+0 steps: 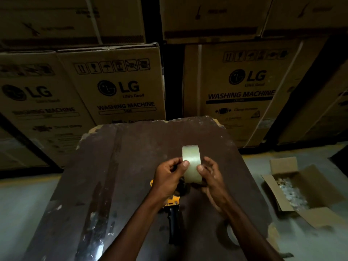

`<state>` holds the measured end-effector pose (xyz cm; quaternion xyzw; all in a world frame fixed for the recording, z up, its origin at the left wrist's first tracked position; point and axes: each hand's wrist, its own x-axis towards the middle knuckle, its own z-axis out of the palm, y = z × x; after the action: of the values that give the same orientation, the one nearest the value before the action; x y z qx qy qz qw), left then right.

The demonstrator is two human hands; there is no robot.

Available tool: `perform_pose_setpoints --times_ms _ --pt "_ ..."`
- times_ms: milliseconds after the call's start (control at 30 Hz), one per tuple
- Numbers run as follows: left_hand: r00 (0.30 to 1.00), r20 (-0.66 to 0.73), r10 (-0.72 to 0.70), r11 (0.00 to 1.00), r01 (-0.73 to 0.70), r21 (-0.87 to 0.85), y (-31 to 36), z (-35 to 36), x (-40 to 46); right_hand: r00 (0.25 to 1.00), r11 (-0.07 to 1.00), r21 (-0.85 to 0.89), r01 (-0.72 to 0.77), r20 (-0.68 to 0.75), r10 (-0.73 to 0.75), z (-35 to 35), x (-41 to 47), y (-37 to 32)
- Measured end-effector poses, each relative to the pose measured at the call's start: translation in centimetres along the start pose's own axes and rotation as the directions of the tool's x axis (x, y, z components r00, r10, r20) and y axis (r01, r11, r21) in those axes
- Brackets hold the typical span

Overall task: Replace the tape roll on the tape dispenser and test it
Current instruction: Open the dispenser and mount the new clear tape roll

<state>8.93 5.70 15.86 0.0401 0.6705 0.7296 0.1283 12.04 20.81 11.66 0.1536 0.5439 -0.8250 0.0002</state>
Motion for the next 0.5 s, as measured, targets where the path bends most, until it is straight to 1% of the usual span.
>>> perform_pose_setpoints --times_ms 67,133,267,367,433,500 --pt "1.000 0.027 0.008 1.000 -0.008 0.000 0.7 -0.5 -0.6 0.995 0.998 0.005 -0.066 0.075 0.066 0.4 0.4 -0.6" --pt "0.999 0.041 0.009 1.000 -0.008 -0.015 1.1 -0.9 -1.0 0.990 0.996 -0.062 -0.071 0.121 0.078 0.7 0.9 -1.2" --pt "0.998 -0.048 0.033 0.999 -0.034 -0.018 1.8 -0.8 -1.3 0.977 0.994 -0.105 -0.034 0.205 0.055 1.4 1.4 -2.1" --pt "0.996 -0.091 0.002 0.999 -0.006 -0.052 2.3 -0.8 -0.8 0.959 0.989 -0.146 0.007 0.282 0.035 1.7 1.3 -2.5" --pt "0.998 -0.062 -0.006 0.996 0.001 -0.091 2.7 -0.9 -0.5 0.948 0.990 -0.140 0.028 0.318 0.018 1.8 1.2 -2.6" --pt "1.000 -0.005 -0.030 0.987 0.029 -0.158 3.1 -1.0 -0.4 0.946 0.985 -0.166 0.046 0.323 0.010 1.9 1.1 -3.1"
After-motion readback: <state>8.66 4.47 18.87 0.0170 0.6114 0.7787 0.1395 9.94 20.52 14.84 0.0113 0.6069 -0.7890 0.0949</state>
